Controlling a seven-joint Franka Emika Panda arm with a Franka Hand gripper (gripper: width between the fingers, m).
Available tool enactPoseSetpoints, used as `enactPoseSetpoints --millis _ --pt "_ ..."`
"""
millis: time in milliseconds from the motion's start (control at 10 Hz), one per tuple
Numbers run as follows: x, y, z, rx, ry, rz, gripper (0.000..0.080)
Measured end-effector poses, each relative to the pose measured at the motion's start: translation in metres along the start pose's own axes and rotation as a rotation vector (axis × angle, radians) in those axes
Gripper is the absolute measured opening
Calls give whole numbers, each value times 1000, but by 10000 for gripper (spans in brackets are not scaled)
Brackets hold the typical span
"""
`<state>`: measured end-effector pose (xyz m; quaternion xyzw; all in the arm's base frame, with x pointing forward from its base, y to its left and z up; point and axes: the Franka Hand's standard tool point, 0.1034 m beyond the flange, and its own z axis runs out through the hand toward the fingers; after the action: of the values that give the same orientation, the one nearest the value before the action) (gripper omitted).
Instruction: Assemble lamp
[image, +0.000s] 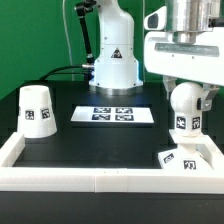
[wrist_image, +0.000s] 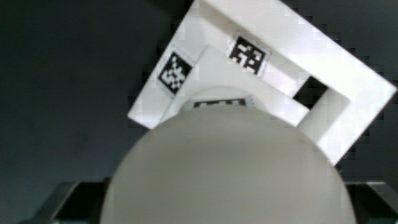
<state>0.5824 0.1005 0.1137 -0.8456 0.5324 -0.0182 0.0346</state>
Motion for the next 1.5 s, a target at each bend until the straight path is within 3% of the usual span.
enactPoseSetpoints --millis 300,800,900,1100,1500 --pt "-2 0 0 4 -53 263 580" --pt "-4 -2 1 12 -90 459 580" --pt "-5 -2 1 12 -95 485 653" --pt "-6 -2 2 14 -94 415 695" --pt "-6 -2 2 26 -86 69 698"
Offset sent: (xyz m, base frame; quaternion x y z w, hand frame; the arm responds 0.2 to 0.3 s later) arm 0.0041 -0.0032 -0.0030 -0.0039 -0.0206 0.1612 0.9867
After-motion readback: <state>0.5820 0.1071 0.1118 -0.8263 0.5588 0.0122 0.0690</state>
